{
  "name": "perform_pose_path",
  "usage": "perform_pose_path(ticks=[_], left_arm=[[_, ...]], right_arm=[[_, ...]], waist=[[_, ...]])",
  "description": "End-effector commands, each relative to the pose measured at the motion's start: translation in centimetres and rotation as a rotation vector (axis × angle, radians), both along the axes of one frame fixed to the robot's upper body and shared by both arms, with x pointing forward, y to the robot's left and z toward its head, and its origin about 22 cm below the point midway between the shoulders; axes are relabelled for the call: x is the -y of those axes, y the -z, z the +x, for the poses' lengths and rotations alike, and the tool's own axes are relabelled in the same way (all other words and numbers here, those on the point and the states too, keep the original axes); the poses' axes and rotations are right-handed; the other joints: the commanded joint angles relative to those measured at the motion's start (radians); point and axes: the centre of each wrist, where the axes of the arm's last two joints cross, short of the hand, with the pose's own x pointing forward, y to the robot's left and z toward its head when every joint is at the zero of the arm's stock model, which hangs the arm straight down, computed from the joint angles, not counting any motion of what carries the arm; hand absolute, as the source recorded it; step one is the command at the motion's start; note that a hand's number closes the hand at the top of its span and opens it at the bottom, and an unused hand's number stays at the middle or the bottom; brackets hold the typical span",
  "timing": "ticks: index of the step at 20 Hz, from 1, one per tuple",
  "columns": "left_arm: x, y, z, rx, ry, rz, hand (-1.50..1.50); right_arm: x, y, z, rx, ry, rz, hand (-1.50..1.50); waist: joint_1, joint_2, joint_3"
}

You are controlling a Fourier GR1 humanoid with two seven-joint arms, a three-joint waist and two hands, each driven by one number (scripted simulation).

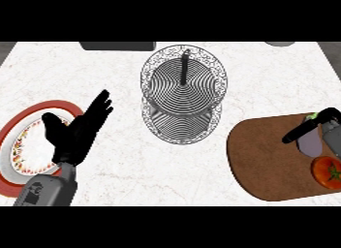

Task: Pick the eggplant from the cutting board and place it in the tiered basket

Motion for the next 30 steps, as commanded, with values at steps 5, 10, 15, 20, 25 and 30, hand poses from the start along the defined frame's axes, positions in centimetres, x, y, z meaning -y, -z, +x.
perform_pose_path(ticks=[5, 10, 15, 20, 25, 30], left_arm=[[-0.5, -0.8, -0.4, -0.003, 0.011, -0.006, 0.00], [1.4, -1.2, 0.5, -0.006, -0.012, 0.001, 0.00], [0.5, 0.2, 0.3, -0.012, 0.019, 0.007, 0.00], [0.7, 0.6, 0.0, -0.009, -0.009, -0.004, 0.00], [-1.1, 0.9, -0.6, -0.013, -0.048, 0.027, 0.00], [-0.5, 0.1, 0.6, -0.018, -0.039, -0.006, 0.00]], right_arm=[[-1.5, 2.1, -0.6, -0.078, 0.034, -0.020, 1.50], [-3.1, -1.3, 1.1, 0.075, 0.087, -0.062, 1.50], [-10.4, -3.7, -0.1, 0.388, -0.925, 0.028, 1.50], [-9.5, -6.6, -1.9, 0.601, -1.365, 0.135, 1.50], [-2.2, -12.0, -2.8, 0.865, -1.348, 0.287, 1.50], [1.1, -19.4, -3.5, 1.110, -1.377, 0.320, 1.50]], waist=[[0.015, 0.011, 0.021], [0.004, 0.008, 0.020], [0.042, 0.001, 0.025], [-0.017, 0.001, 0.026], [-0.032, 0.005, 0.023], [-0.031, 0.007, 0.021]])
